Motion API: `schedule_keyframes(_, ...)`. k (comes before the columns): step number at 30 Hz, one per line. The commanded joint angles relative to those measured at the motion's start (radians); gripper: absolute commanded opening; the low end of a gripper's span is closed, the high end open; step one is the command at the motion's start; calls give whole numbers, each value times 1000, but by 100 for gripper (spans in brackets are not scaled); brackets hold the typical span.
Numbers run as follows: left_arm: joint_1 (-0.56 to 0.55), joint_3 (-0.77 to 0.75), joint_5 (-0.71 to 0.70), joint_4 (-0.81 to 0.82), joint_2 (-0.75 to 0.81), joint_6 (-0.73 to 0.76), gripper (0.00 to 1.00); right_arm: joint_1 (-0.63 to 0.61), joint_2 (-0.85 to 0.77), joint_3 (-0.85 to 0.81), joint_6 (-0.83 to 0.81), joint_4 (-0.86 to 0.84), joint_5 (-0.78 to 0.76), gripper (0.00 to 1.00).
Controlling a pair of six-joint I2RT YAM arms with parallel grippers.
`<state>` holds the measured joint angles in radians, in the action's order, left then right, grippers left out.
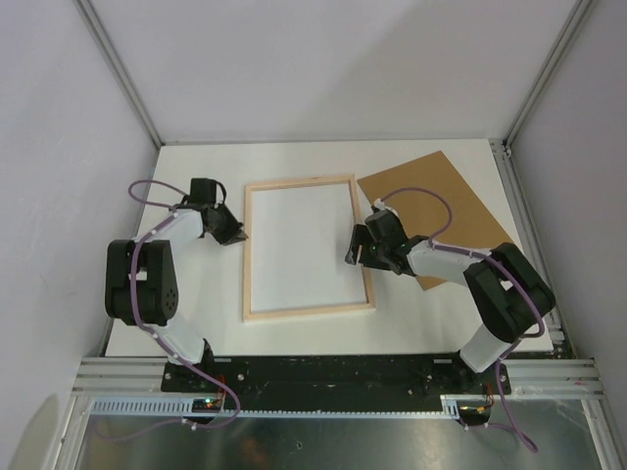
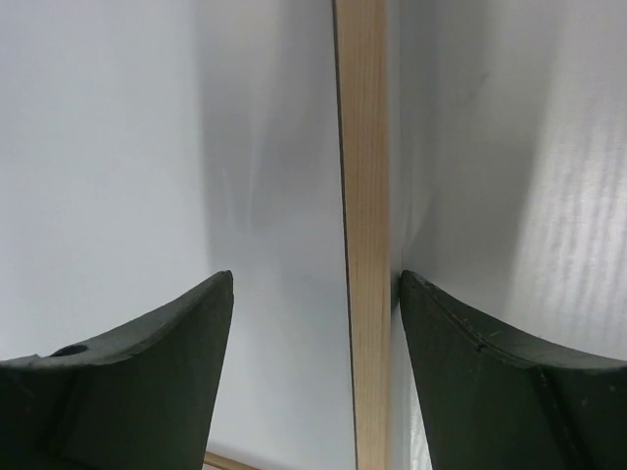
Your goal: Put the photo into the frame
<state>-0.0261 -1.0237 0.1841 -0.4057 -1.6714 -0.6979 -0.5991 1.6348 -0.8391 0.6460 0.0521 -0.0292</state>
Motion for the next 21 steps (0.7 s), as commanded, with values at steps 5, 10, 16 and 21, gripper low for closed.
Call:
schedule_keyframes(5, -4, -51, 28, 9, 83, 25, 12, -94, 34, -65, 4, -11, 16, 73)
schedule_keyframes(10, -4, -59, 41, 9, 95, 31, 12, -110, 68, -108, -6, -8, 18, 74)
schedule_keyframes(16, -5, -56, 64, 9, 122, 36, 14, -114, 153, -198, -25, -11, 45, 74)
schedule_keyframes(21, -5, -55, 95, 10, 139, 47, 15, -113, 202, -280, -45, 21, 47, 75)
